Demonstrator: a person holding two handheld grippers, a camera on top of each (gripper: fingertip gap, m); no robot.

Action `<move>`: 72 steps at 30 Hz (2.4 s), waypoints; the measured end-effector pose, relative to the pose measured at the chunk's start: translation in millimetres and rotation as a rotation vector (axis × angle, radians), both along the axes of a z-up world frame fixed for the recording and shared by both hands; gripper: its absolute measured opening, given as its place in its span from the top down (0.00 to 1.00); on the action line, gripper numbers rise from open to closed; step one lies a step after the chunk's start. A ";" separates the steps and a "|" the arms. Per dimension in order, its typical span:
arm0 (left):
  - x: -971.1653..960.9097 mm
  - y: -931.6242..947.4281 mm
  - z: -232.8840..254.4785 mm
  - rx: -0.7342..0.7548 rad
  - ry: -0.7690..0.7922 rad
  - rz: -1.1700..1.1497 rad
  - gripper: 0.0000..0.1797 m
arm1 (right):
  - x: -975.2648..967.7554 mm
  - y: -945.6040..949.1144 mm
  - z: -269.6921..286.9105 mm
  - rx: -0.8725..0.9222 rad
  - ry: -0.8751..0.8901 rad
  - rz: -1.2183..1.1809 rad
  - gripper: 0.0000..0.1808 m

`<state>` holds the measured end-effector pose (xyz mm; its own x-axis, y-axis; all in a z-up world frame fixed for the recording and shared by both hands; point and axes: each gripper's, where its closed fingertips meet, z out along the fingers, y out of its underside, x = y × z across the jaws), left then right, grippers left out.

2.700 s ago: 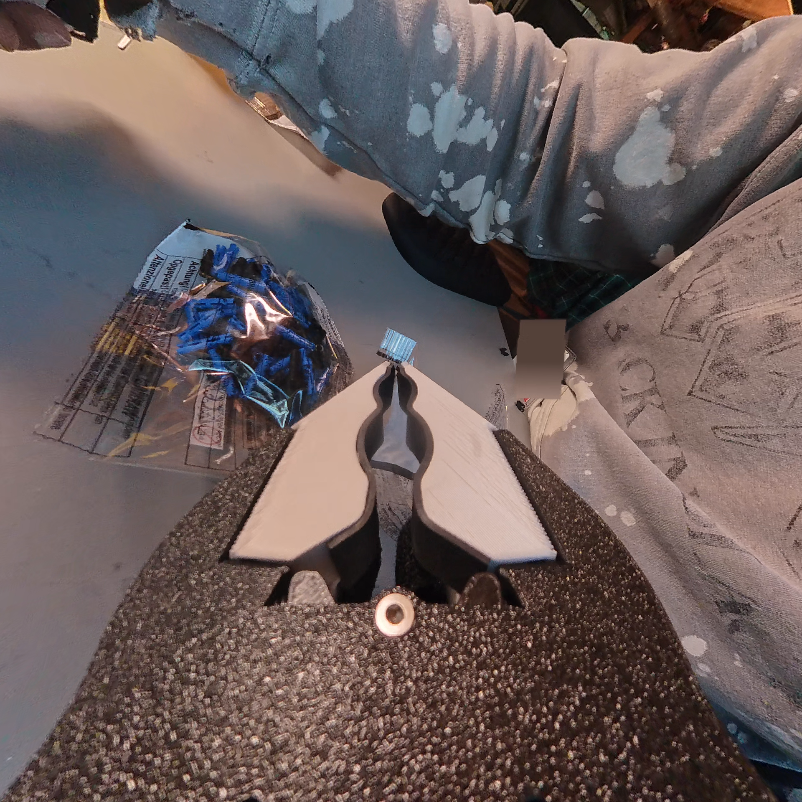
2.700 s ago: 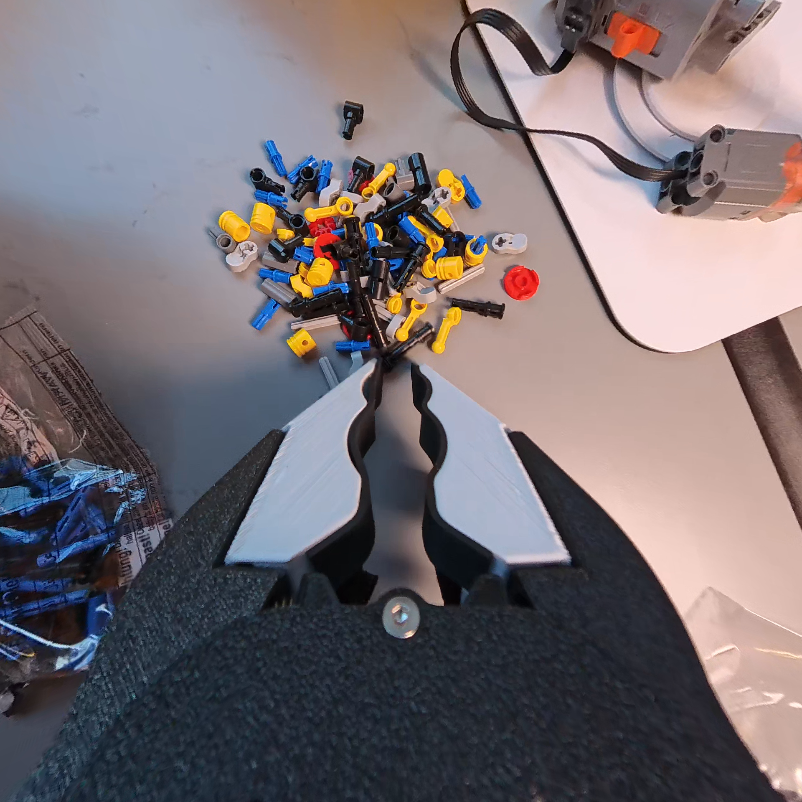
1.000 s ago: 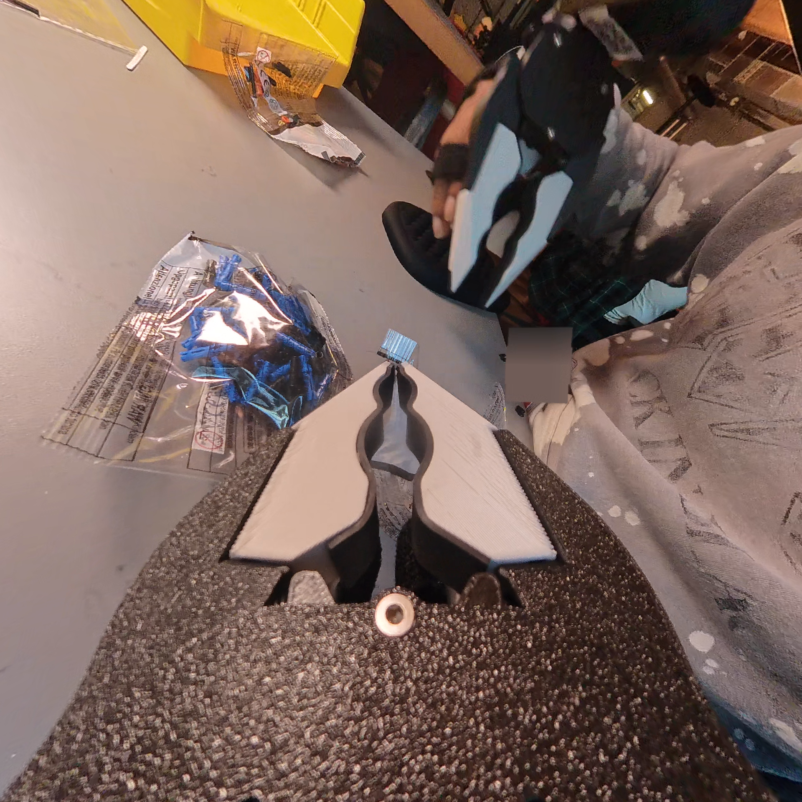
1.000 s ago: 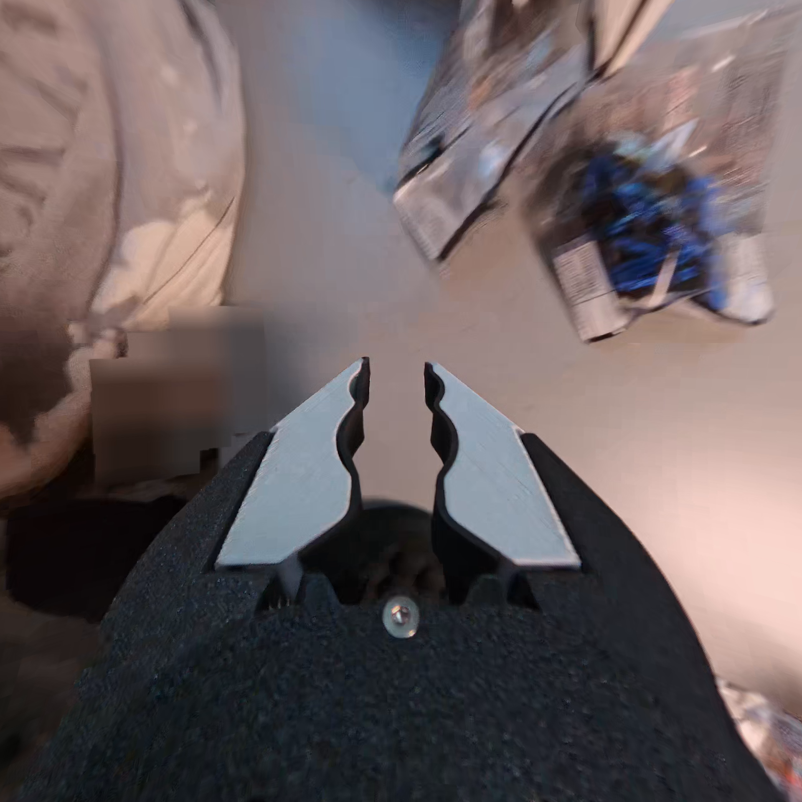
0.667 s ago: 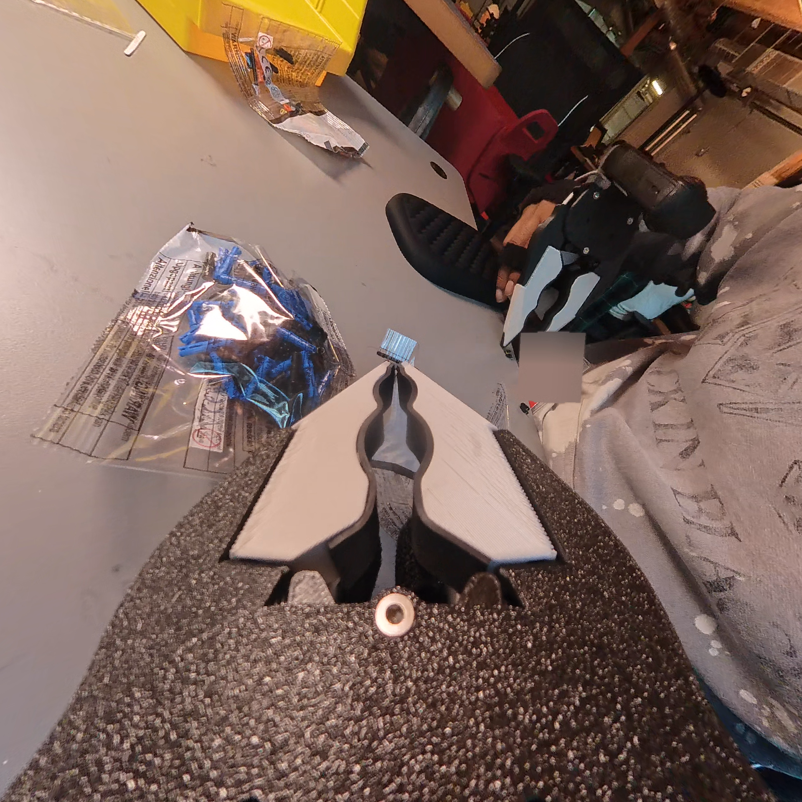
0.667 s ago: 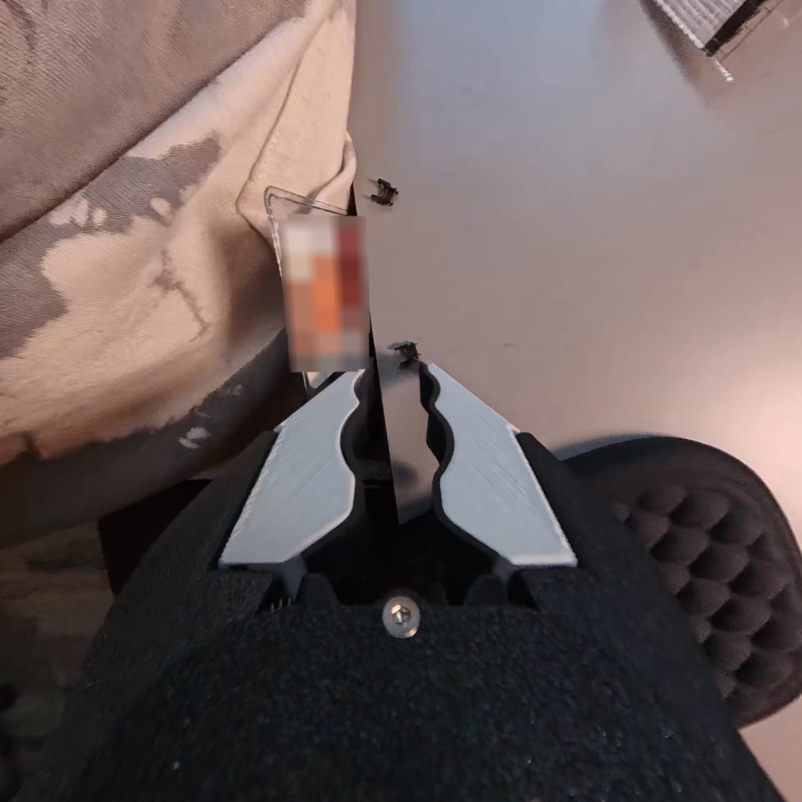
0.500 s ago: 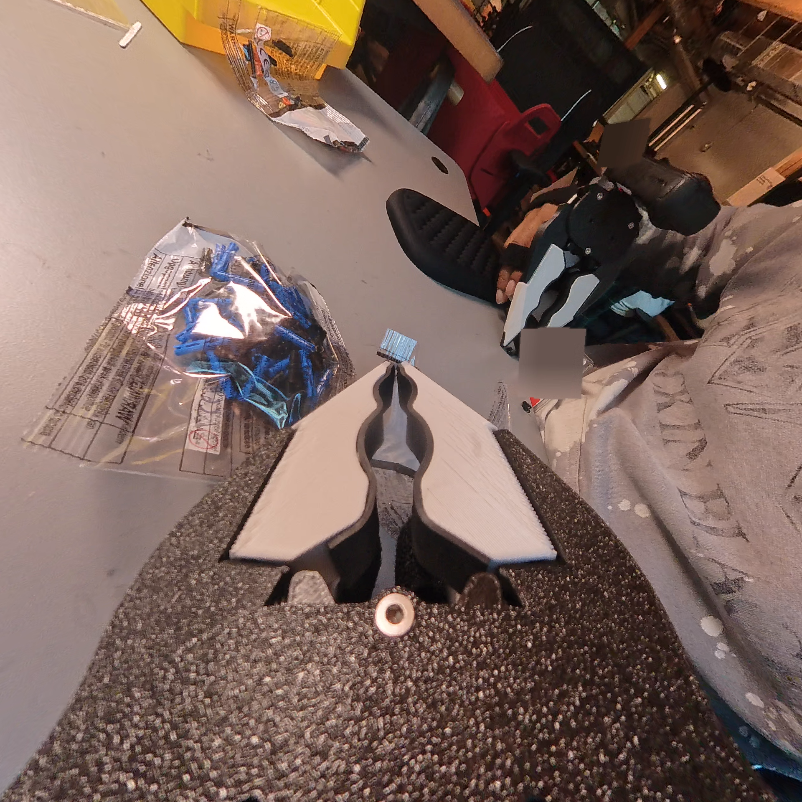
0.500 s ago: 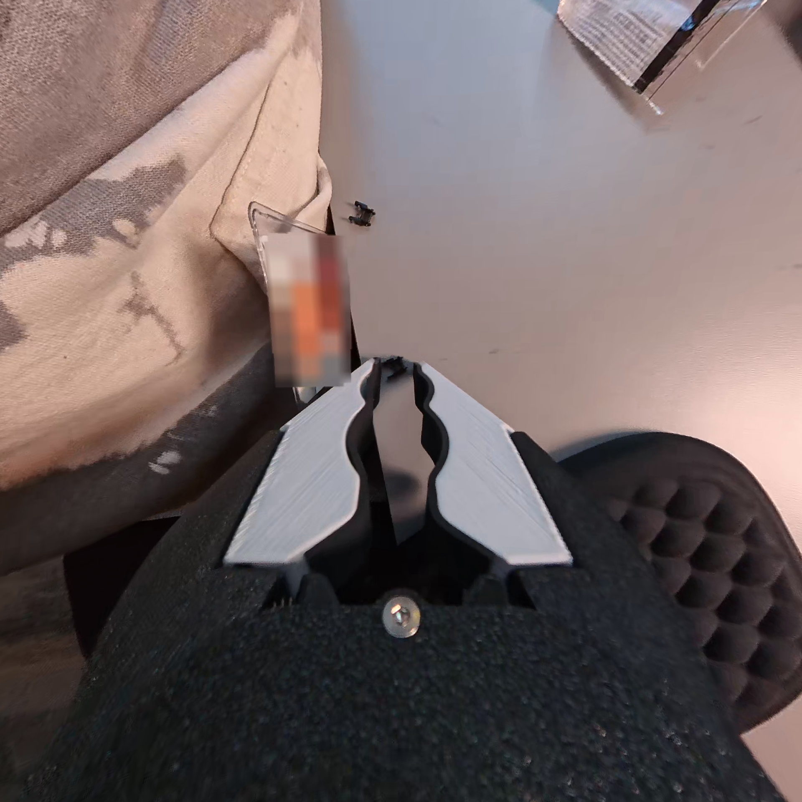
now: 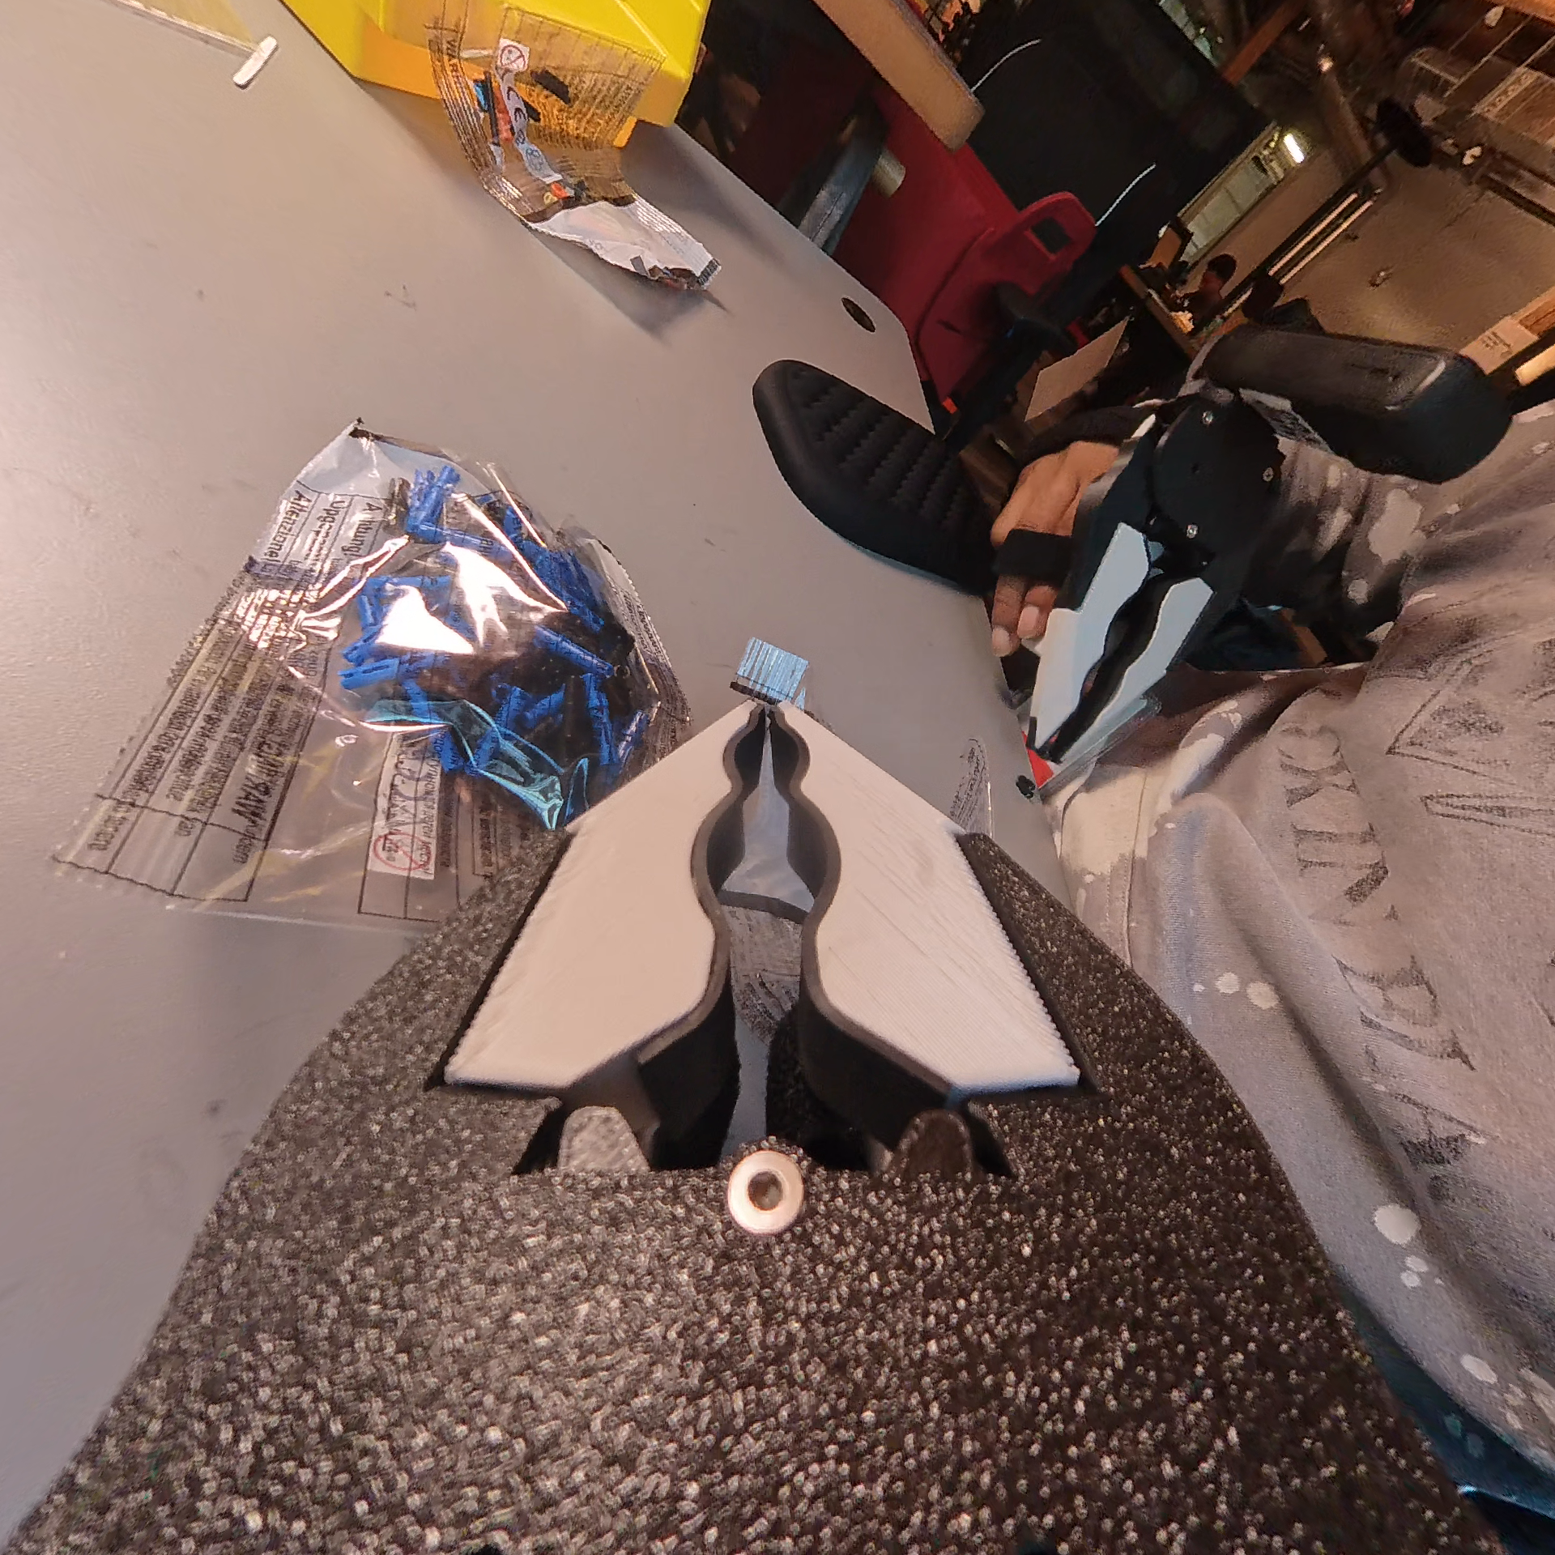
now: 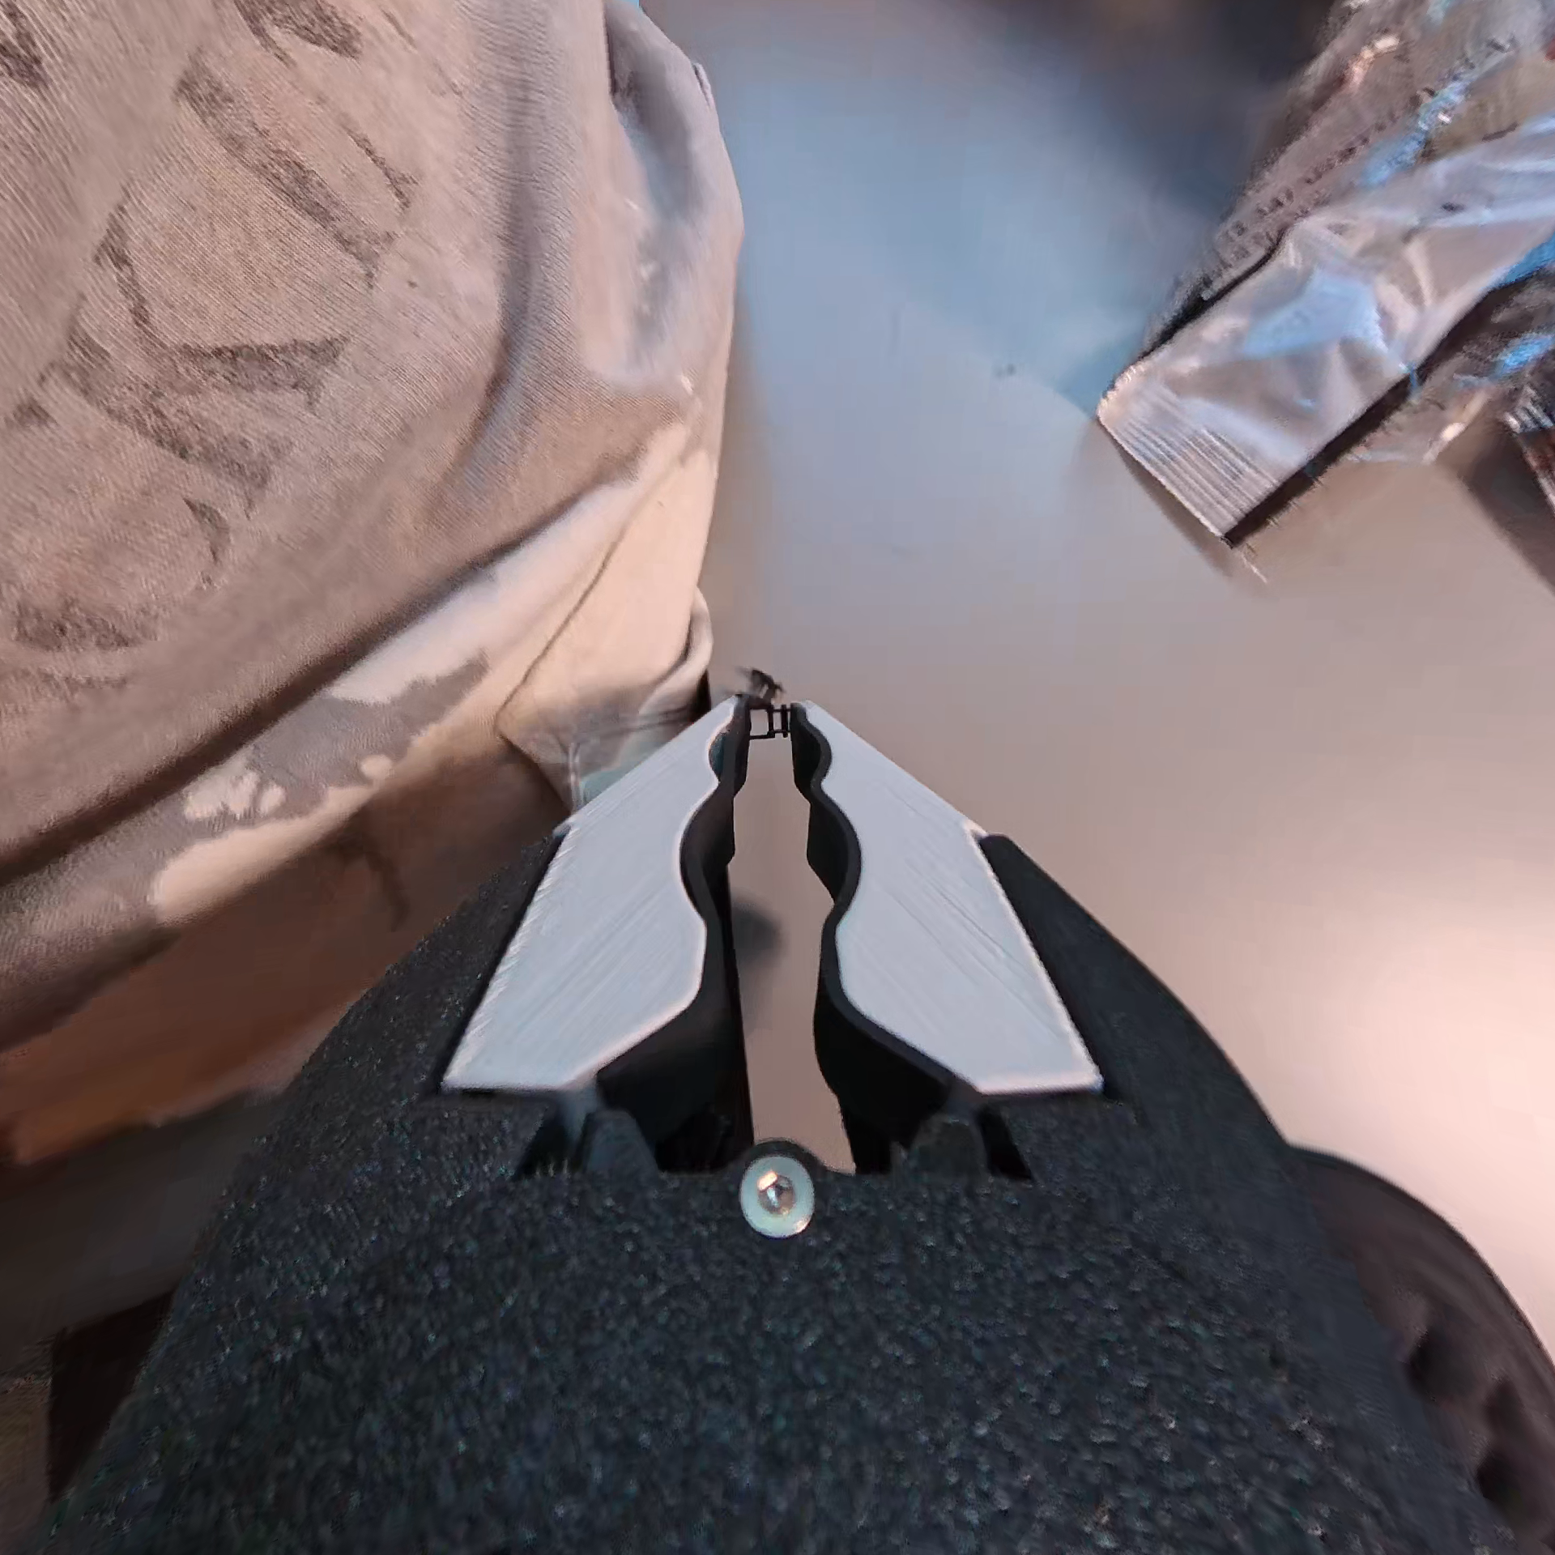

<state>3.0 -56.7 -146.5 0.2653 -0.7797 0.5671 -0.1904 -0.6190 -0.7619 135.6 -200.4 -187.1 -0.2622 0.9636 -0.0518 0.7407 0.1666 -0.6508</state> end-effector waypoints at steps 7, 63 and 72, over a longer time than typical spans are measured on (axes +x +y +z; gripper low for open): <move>0.6 -1.0 1.8 0.006 -0.001 -0.005 1.00 | -9.8 -3.6 -0.8 -0.030 0.022 0.003 0.94; 1.2 -4.1 7.8 0.004 -0.030 -0.025 1.00 | -124.1 255.9 55.9 0.104 0.144 -0.060 0.88; -1.6 -0.6 5.0 0.025 0.003 -0.007 1.00 | -23.2 14.7 7.5 -0.060 -0.083 0.314 0.89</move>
